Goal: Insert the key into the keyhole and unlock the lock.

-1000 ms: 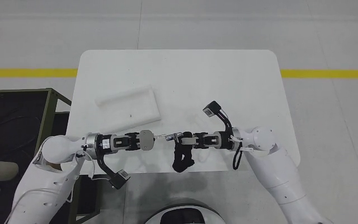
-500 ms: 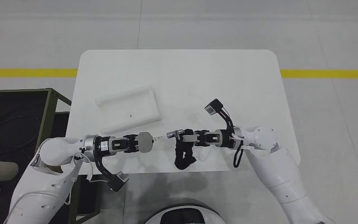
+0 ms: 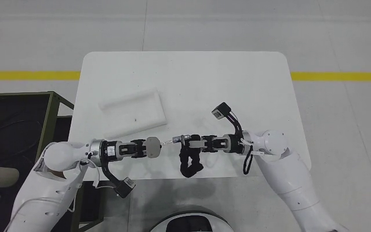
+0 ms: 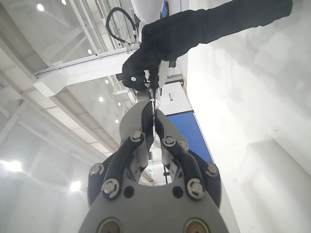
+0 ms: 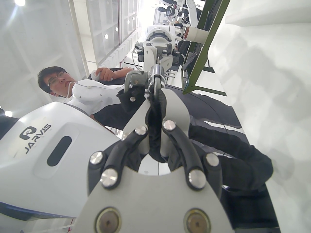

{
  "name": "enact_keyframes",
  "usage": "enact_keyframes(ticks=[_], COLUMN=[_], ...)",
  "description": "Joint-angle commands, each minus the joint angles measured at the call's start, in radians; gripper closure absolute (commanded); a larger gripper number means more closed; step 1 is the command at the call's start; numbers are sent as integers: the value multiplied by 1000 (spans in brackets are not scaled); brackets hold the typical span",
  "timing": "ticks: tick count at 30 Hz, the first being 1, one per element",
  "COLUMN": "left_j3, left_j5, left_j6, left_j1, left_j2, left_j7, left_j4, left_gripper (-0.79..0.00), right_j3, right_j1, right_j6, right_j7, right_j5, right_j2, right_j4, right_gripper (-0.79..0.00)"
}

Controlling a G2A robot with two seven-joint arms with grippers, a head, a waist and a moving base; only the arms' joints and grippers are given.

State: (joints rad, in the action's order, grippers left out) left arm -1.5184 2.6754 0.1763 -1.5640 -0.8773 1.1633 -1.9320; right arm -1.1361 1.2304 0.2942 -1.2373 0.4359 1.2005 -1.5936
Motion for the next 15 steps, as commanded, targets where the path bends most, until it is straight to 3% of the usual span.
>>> enact_keyframes(ticks=[1, 15], left_j3=[2, 3], left_j5=[2, -55], left_j6=[-1, 7], left_j1=[1, -4], left_j2=[1, 5], left_j7=[-2, 25], left_j4=[-1, 15], left_gripper=[0, 0], right_j3=[1, 6], right_j1=[0, -13], right_j6=[0, 11], right_j7=[-1, -55], right_j5=[2, 34], right_j2=[-1, -11], right_j4=[1, 14], right_gripper=[0, 0])
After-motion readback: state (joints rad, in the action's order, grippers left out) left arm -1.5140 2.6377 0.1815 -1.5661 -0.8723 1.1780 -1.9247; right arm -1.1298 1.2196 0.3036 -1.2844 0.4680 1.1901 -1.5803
